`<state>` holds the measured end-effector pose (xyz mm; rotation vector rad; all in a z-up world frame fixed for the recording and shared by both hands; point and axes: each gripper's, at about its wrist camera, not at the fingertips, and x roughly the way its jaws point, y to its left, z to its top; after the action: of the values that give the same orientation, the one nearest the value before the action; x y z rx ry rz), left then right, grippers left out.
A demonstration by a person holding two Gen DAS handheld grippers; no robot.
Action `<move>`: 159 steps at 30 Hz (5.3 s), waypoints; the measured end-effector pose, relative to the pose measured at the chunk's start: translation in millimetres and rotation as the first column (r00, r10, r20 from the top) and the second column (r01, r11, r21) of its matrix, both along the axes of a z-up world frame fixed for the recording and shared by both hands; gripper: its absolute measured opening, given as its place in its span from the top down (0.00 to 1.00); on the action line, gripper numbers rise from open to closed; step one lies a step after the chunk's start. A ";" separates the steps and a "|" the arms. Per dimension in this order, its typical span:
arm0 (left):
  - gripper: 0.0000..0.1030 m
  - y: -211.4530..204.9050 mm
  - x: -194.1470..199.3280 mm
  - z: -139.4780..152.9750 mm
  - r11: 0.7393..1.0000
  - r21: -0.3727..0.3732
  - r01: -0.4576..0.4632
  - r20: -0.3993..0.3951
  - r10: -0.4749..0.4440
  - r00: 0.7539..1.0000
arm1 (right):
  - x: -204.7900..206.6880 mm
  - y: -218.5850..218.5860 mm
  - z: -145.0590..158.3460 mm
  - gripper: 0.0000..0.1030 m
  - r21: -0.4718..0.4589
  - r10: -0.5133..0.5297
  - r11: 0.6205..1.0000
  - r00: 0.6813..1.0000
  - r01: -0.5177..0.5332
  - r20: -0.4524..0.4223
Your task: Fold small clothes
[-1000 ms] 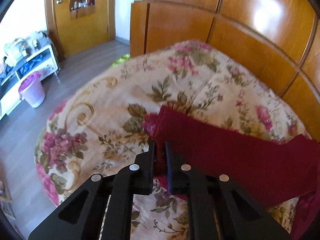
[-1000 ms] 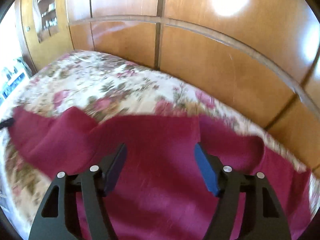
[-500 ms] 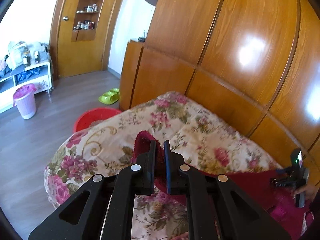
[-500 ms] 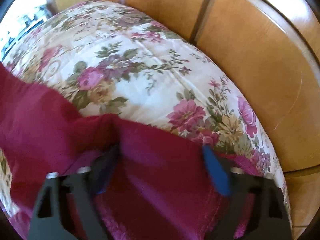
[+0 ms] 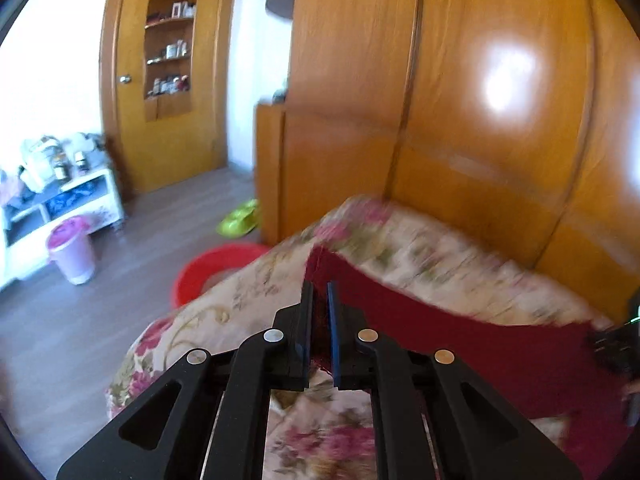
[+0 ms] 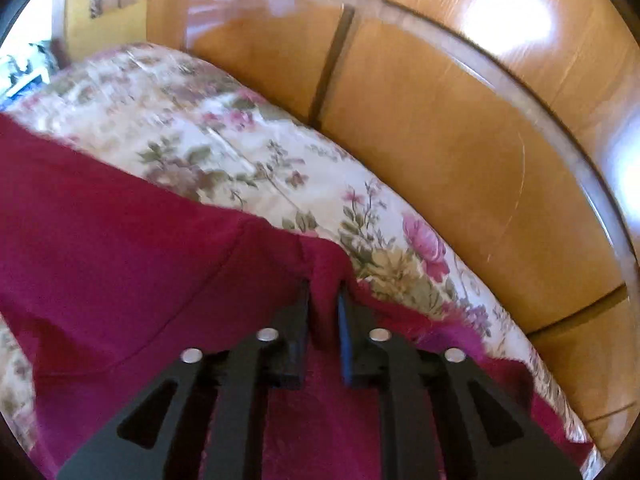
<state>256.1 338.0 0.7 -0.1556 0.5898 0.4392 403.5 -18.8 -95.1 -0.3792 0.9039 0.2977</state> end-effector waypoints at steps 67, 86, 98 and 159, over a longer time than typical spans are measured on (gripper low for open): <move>0.52 -372.4 -183.0 -78.0 0.742 -0.230 0.630 -0.277 -0.670 0.689 | -379.4 -554.4 8.9 0.44 0.273 -0.858 0.402 0.464 0.874 -0.221; 0.86 -279.1 -188.5 -97.9 0.838 -0.251 0.484 -0.283 -0.542 0.791 | -450.4 -266.2 14.0 0.94 0.334 -0.266 0.858 0.893 0.391 -0.362; 0.93 -262.1 -211.2 -96.9 0.809 -0.280 0.517 -0.279 -0.584 0.763 | -488.2 -269.0 0.9 0.94 0.319 -0.297 0.836 0.856 0.447 -0.423; 0.40 -348.4 -114.5 -71.0 0.811 -0.322 0.488 -0.248 -0.570 0.783 | -263.6 -531.6 39.8 0.94 0.567 -0.830 0.308 0.507 0.764 -0.232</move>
<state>141.6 -10.3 -70.4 -0.1378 0.9906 -0.1753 139.9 -550.4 -55.2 0.7122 0.7318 -0.3920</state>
